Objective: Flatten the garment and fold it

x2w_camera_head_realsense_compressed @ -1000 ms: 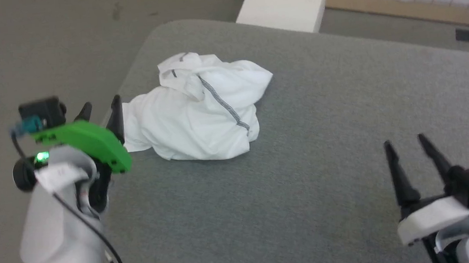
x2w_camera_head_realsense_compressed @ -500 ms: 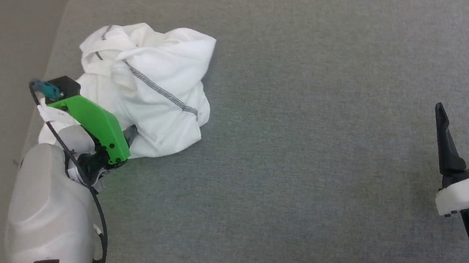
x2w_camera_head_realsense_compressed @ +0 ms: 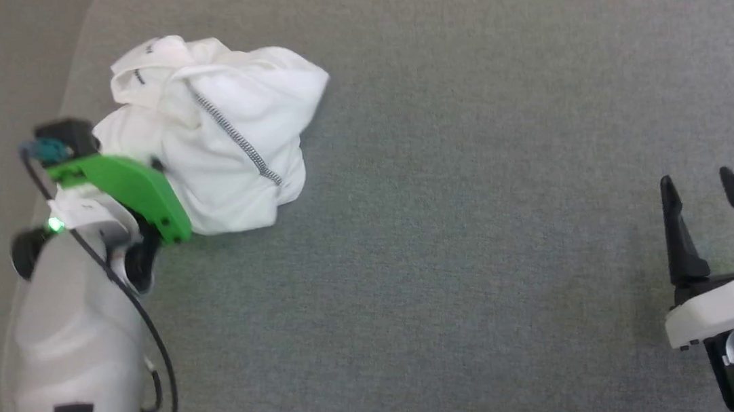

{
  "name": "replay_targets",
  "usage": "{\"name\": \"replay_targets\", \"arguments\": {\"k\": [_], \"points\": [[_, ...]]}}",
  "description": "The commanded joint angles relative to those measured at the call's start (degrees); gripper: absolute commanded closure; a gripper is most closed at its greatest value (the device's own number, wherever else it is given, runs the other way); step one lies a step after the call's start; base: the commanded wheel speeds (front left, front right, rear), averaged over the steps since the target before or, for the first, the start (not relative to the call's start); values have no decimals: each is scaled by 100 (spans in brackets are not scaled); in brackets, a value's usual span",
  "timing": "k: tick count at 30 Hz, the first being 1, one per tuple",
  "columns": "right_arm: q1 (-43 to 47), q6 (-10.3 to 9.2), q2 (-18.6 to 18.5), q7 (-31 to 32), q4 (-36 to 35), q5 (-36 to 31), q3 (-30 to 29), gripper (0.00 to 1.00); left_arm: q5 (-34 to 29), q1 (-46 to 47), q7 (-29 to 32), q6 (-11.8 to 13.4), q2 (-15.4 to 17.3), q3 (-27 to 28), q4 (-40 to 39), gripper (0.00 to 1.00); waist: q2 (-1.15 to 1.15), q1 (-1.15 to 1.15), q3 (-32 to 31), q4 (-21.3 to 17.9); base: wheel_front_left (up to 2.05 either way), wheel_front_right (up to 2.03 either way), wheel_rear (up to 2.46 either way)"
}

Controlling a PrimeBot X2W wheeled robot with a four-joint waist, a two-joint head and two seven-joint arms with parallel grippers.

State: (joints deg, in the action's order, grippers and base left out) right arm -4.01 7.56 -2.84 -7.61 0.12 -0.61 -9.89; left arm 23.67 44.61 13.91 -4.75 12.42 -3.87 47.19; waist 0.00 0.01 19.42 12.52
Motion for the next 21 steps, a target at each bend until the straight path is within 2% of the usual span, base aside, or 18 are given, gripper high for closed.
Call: {"name": "replay_targets", "arguments": {"k": [1,6,12,16,21], "points": [[30,-8,-4,-62,55,65,38,0,-13,281,-227,-50,67,8,-110,100,0,-1,-394,87,0,0,0],[53,-8,-4,-251,422,294,176,0,7,1109,-771,-205,289,-89,-470,100,0,-1,-919,-153,0,0,0],[110,-8,-4,-462,823,553,232,0,126,2211,-686,-267,399,-533,-940,100,0,-1,-1356,-627,0,0,0],[118,-8,-4,-568,1041,653,235,0,352,2820,-539,-271,342,-882,-1204,100,0,-1,-1482,-942,0,0,0],[147,-8,-4,-650,1208,685,240,0,784,3363,-580,-272,71,-875,-1352,100,0,-1,-1562,-1255,0,0,0]]}}
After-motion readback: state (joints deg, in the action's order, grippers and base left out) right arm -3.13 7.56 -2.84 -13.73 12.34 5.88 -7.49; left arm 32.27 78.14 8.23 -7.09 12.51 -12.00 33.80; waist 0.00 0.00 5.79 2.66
